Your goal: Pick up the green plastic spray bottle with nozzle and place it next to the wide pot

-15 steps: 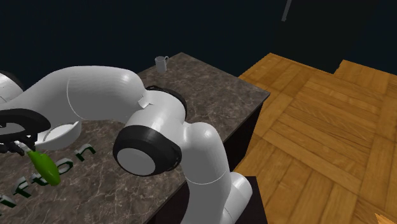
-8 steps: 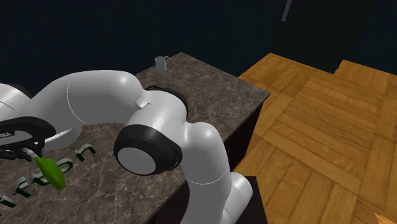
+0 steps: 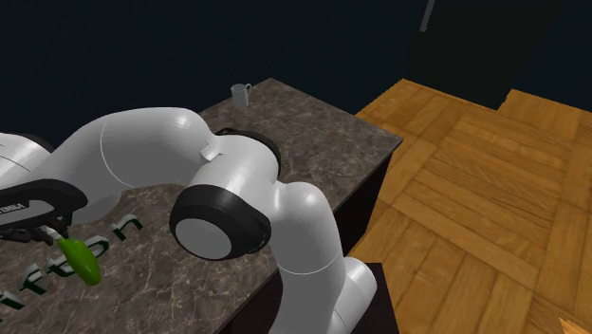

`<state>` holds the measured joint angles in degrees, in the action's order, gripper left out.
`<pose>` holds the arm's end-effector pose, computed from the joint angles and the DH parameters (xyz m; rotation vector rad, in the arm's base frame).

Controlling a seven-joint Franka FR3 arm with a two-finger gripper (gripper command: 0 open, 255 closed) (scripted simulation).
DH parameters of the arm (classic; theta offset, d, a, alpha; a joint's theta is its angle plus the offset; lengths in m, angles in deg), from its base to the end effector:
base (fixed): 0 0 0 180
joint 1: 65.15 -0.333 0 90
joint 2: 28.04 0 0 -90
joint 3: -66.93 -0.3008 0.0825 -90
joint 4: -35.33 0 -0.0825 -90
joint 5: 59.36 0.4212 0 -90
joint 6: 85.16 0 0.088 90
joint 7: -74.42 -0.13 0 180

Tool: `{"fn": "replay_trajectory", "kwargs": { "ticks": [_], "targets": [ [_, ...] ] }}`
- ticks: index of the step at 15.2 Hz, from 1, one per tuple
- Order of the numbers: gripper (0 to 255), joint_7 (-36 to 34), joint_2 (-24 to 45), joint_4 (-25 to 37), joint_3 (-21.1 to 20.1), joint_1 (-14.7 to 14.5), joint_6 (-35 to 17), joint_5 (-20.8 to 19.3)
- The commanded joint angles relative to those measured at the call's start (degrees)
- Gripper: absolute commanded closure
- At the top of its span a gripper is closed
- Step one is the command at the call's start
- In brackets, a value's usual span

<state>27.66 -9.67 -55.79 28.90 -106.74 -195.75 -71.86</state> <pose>0.1806 0.6599 0.4419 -2.9261 -0.9177 -0.0801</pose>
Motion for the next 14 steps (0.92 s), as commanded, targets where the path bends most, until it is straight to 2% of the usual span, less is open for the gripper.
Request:
{"fn": "replay_trajectory", "kwargs": {
  "ticks": [1,3,4,9,13,14],
  "targets": [
    [255,0.0,0.0,0.0,0.0,0.0,0.0,0.0],
    [255,0.0,0.0,0.0,0.0,0.0,0.0,0.0],
    [0,0.0,0.0,0.0,0.0,0.0,0.0,0.0],
    [0,0.0,0.0,0.0,0.0,0.0,0.0,0.0],
    [0,0.8,-1.3,5.7,-0.5,-0.2,6.7,1.0],
    [0,0.8,-1.3,5.7,-0.5,-0.2,6.7,1.0]
  ]
}}
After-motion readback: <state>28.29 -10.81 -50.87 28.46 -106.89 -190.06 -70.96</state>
